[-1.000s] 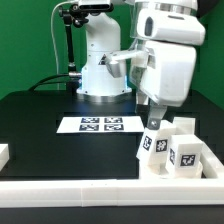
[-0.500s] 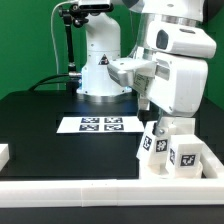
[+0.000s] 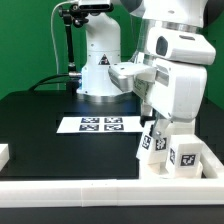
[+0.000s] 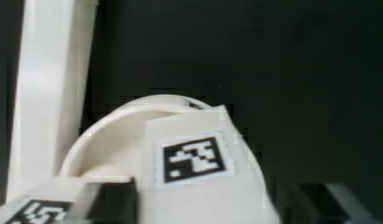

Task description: Assemble stool

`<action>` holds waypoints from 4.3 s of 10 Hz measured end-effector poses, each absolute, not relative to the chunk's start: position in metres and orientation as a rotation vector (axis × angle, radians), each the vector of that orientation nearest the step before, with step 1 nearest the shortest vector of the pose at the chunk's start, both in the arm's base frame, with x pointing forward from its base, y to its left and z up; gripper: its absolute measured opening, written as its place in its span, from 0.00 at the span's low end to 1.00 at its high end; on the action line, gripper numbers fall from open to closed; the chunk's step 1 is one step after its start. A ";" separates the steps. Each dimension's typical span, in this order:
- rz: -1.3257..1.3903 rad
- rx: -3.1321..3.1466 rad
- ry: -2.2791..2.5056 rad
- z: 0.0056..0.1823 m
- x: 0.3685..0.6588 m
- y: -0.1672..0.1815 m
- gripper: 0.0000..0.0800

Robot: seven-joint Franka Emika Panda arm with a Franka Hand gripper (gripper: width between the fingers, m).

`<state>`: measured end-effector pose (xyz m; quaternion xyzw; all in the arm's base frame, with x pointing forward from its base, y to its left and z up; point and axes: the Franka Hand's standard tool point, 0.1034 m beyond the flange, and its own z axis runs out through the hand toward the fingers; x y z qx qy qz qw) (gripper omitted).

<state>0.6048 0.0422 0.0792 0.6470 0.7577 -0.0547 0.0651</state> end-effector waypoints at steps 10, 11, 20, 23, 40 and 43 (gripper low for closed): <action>-0.253 2.532 1.699 0.077 0.604 0.019 0.43; -0.246 2.611 1.558 0.077 0.604 0.020 0.43; -0.172 3.026 0.422 0.076 0.603 0.021 0.43; -0.158 3.045 0.139 0.076 0.603 0.022 0.43; -0.081 2.713 -1.577 0.075 0.609 0.042 0.43; -0.101 2.542 -1.868 0.075 0.609 0.046 0.43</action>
Offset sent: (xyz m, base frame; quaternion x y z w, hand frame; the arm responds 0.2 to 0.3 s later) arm 0.0000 0.0000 0.0000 0.0000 0.0000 0.0000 1.0000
